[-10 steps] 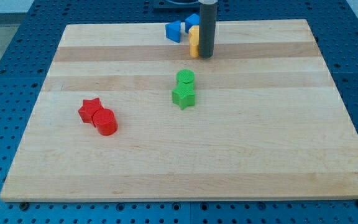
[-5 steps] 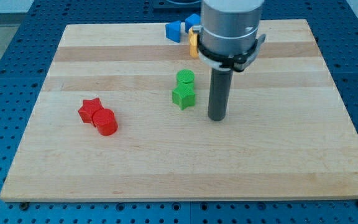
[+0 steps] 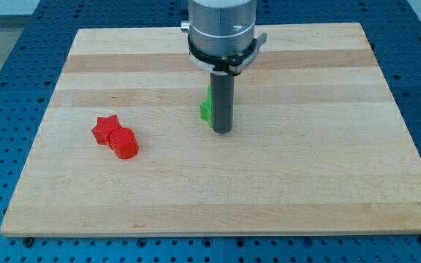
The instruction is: Push the green star and green circle towards top center
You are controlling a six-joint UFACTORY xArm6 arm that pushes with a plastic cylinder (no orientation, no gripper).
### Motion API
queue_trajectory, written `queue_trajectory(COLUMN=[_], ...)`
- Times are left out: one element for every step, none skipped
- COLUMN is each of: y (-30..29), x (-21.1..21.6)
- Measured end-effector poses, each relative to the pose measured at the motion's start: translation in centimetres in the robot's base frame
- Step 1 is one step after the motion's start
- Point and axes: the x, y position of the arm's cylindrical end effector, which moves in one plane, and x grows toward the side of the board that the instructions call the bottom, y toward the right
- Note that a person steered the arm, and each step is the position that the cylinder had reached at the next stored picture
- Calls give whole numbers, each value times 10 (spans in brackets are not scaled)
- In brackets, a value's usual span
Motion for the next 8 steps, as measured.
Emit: queue_trajectory(y=[0, 0, -2, -6, -13, -35, -57, -54], x=[-19, -42, -66, -72, -55, -47, -49, -62])
